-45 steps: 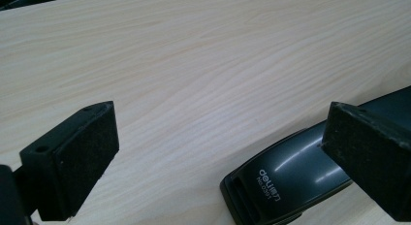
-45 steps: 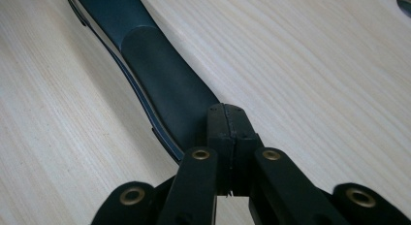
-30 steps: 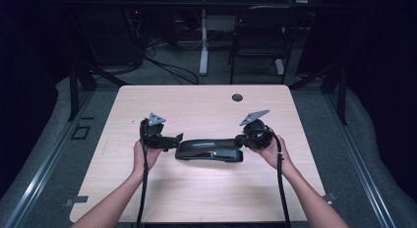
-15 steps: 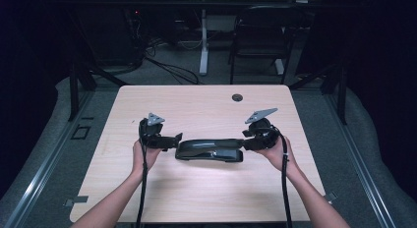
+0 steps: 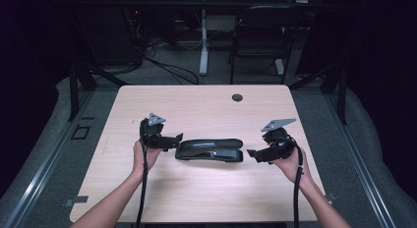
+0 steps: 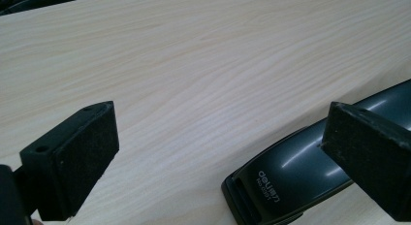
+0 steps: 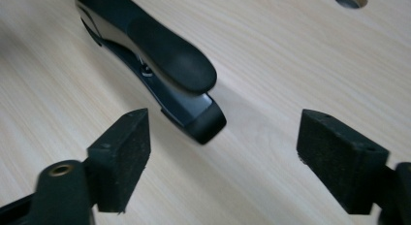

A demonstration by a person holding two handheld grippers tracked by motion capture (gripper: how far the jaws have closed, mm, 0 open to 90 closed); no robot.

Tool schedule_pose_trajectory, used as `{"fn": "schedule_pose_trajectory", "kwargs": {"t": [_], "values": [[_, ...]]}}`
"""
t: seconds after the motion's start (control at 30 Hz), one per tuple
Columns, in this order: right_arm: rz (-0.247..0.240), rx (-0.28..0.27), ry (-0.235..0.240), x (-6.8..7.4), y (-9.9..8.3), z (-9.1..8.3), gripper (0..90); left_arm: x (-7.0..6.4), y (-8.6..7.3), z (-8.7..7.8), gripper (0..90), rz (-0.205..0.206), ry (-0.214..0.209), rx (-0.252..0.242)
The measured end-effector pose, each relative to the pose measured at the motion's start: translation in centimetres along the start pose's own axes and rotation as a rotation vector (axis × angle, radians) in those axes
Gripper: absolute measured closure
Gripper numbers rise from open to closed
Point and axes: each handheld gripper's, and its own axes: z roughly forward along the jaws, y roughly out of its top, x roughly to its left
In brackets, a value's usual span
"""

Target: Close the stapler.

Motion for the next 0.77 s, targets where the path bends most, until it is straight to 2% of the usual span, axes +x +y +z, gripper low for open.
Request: {"fn": "schedule_pose_trajectory", "kwargs": {"t": [0.13, 0.37, 0.5, 0.63, 0.77], "values": [[0.004, 0.018, -0.022, -0.1, -1.3, -0.5, 14.7, 0.0, 0.0, 0.0, 0.2, 0.005, -0.002, 0.003], [0.055, 0.037, -0.043, -0.6, -4.0, -1.1, 7.8, 0.0, 0.0, 0.3, 0.2, 0.001, -0.005, 0.008], [0.063, 0.055, -0.056, -0.8, -4.6, -1.3, 4.7, -0.1, -0.1, 0.5, 0.2, 0.004, -0.006, 0.013], [0.053, 0.077, -0.072, -0.9, -4.7, -0.8, 2.8, -0.1, -0.1, 0.6, 0.2, 0.006, -0.002, 0.016], [0.01, 0.146, -0.118, -0.8, -5.0, 0.1, 2.5, 0.1, -0.2, 1.0, 0.2, 0.004, 0.004, 0.026]]}}
